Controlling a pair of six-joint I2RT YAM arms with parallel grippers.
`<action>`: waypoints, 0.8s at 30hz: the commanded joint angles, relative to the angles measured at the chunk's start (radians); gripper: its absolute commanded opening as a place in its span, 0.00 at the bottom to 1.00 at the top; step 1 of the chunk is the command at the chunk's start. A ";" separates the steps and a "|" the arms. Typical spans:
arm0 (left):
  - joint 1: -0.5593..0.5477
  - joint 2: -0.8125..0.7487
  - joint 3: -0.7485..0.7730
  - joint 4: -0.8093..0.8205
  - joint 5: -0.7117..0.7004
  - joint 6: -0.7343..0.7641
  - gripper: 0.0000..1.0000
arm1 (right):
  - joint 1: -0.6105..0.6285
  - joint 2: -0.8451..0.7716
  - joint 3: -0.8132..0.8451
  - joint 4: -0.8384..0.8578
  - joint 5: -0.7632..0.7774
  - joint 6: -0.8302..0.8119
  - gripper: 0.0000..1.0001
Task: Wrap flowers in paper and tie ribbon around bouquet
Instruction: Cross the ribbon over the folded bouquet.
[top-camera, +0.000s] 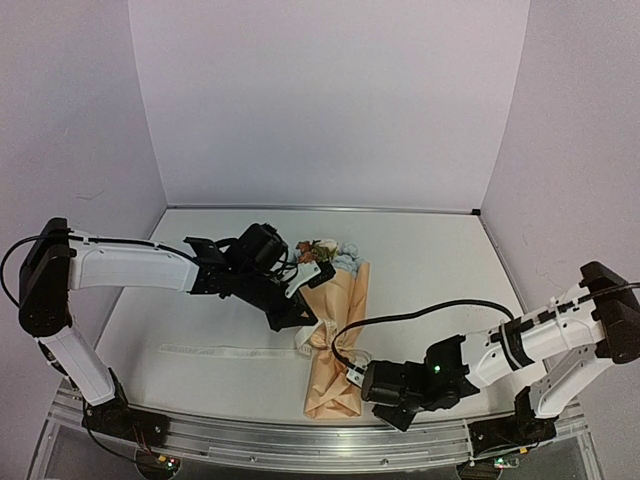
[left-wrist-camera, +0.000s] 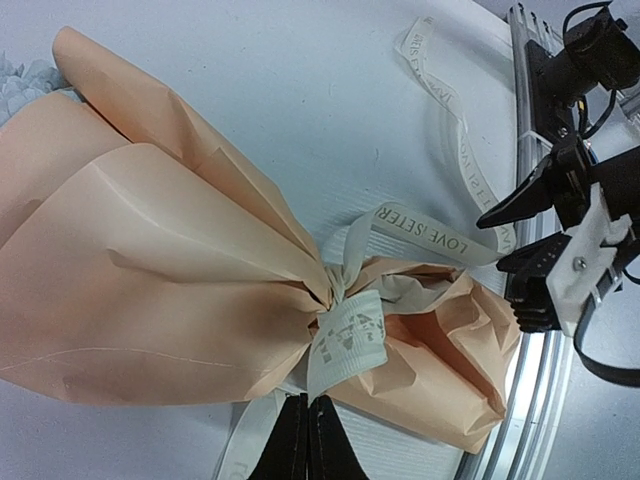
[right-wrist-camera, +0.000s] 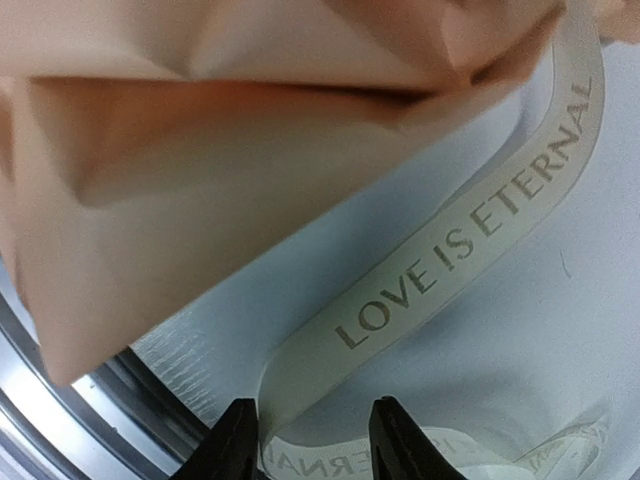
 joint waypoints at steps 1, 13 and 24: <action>0.000 -0.011 -0.002 0.011 -0.012 -0.006 0.02 | 0.005 0.009 -0.041 0.044 0.042 0.035 0.31; -0.004 -0.001 0.051 -0.005 0.023 0.002 0.02 | -0.071 -0.192 -0.071 -0.012 0.096 0.049 0.00; -0.103 0.098 0.203 -0.015 0.023 0.060 0.04 | -0.351 -0.133 0.090 -0.133 -0.172 0.178 0.00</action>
